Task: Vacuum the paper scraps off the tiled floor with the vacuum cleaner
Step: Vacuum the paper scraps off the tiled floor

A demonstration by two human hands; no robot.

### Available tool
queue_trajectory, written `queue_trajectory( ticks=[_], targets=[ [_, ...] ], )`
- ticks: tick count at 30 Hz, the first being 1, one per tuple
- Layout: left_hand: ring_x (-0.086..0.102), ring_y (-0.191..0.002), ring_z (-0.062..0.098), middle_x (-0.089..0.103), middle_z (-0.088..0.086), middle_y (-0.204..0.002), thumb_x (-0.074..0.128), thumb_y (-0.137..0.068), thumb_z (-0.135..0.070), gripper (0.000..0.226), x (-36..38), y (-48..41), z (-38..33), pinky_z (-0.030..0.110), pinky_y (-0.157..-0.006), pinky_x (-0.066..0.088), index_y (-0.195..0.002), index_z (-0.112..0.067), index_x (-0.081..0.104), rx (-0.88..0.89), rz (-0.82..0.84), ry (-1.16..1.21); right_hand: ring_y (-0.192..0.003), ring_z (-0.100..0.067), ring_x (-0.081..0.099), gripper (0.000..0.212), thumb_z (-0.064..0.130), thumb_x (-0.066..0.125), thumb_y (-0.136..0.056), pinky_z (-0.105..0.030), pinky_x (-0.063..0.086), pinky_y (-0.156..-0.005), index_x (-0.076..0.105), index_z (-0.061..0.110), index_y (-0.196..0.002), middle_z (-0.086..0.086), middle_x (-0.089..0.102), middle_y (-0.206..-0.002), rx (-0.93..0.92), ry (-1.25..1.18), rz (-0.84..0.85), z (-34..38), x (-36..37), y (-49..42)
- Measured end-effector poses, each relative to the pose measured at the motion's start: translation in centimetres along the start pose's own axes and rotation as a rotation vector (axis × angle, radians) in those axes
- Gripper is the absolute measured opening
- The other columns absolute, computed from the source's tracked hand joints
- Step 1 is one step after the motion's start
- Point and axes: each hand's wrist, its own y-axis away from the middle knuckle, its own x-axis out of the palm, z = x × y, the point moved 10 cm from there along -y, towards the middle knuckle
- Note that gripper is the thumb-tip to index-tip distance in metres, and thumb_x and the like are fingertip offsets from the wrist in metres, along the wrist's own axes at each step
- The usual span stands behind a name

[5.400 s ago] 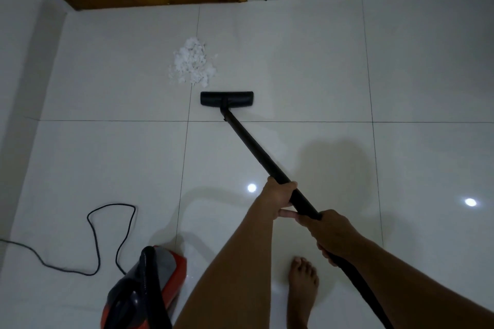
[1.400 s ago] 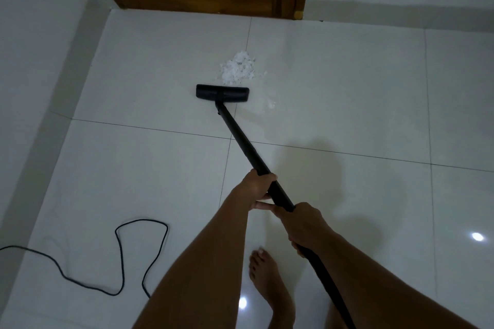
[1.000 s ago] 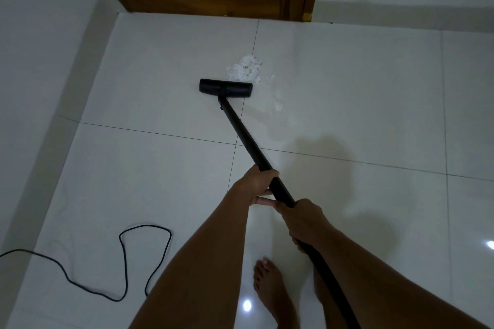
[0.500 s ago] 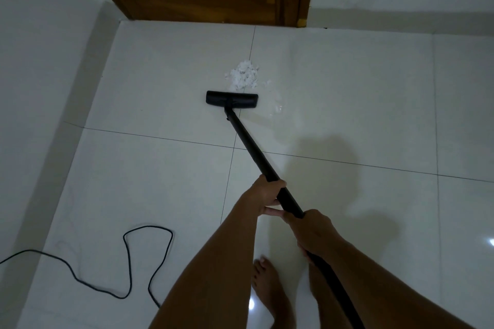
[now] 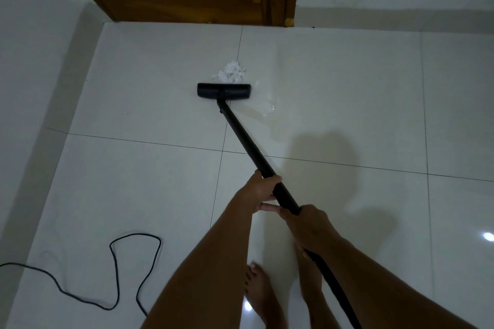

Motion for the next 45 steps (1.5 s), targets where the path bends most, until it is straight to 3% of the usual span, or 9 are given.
queue_trajectory(
  ticks=[9, 15, 19, 29, 41, 45],
  targets=[
    [0.064, -0.092, 0.019, 0.062, 0.006, -0.108, 0.062, -0.097, -0.023, 0.034, 0.3, -2.1, -2.6, 0.039, -0.061, 0.063, -0.128, -0.016, 0.049, 0.015, -0.005, -0.015, -0.027, -0.010, 0.049, 0.046, 0.053, 0.056, -0.096, -0.020, 0.043, -0.037, 0.060, 0.007, -0.092, -0.005, 0.060, -0.057, -0.008, 0.019, -0.009, 1.7, -1.5, -2.2],
    [0.065, -0.103, 0.024, 0.062, 0.009, -0.117, 0.063, -0.096, -0.023, 0.039, 0.7, -3.2, -4.2, 0.045, -0.071, 0.063, -0.131, -0.014, 0.048, 0.021, -0.006, -0.040, -0.038, -0.014, 0.058, 0.044, 0.052, 0.057, -0.095, -0.017, 0.042, -0.036, 0.060, 0.009, -0.089, -0.005, 0.064, -0.062, -0.007, 0.012, -0.031, 2.6, -2.8, -3.4],
    [0.065, -0.098, 0.022, 0.062, 0.008, -0.113, 0.063, -0.096, -0.024, 0.039, 1.0, -3.8, -5.0, 0.045, -0.073, 0.063, -0.131, -0.013, 0.048, 0.024, -0.004, -0.036, -0.040, -0.012, 0.056, 0.042, 0.051, 0.057, -0.096, -0.014, 0.035, -0.033, 0.060, 0.009, -0.091, -0.003, 0.063, -0.063, -0.007, 0.037, -0.041, 3.1, -3.5, -4.1],
    [0.064, -0.089, 0.018, 0.061, 0.006, -0.104, 0.062, -0.097, -0.022, 0.035, 1.4, -4.3, -6.0, 0.042, -0.069, 0.063, -0.128, -0.012, 0.049, 0.046, -0.003, -0.049, -0.031, -0.013, 0.053, 0.040, 0.050, 0.059, -0.095, -0.018, 0.041, -0.036, 0.058, 0.010, -0.089, -0.005, 0.063, -0.059, -0.001, -0.011, -0.027, 3.3, -4.0, -4.9],
    [0.064, -0.093, 0.019, 0.062, 0.006, -0.106, 0.061, -0.096, -0.024, 0.028, 2.1, -2.6, -5.8, 0.047, -0.077, 0.062, -0.121, -0.016, 0.051, 0.045, -0.009, -0.033, -0.039, -0.013, 0.057, 0.044, 0.053, 0.056, -0.094, -0.023, 0.045, -0.045, 0.061, 0.009, -0.093, -0.003, 0.063, -0.066, -0.016, 0.082, -0.038, 3.0, -4.9, -3.8],
    [0.063, -0.091, 0.018, 0.062, 0.004, -0.104, 0.060, -0.097, -0.022, 0.022, 2.9, -0.4, -4.4, 0.043, -0.071, 0.062, -0.116, -0.019, 0.048, 0.032, 0.005, -0.029, -0.046, -0.015, 0.059, 0.043, 0.055, 0.058, -0.093, -0.026, 0.049, -0.050, 0.060, 0.012, -0.089, -0.003, 0.064, -0.069, -0.016, 0.066, -0.035, 1.2, -4.6, -1.9]
  ],
)
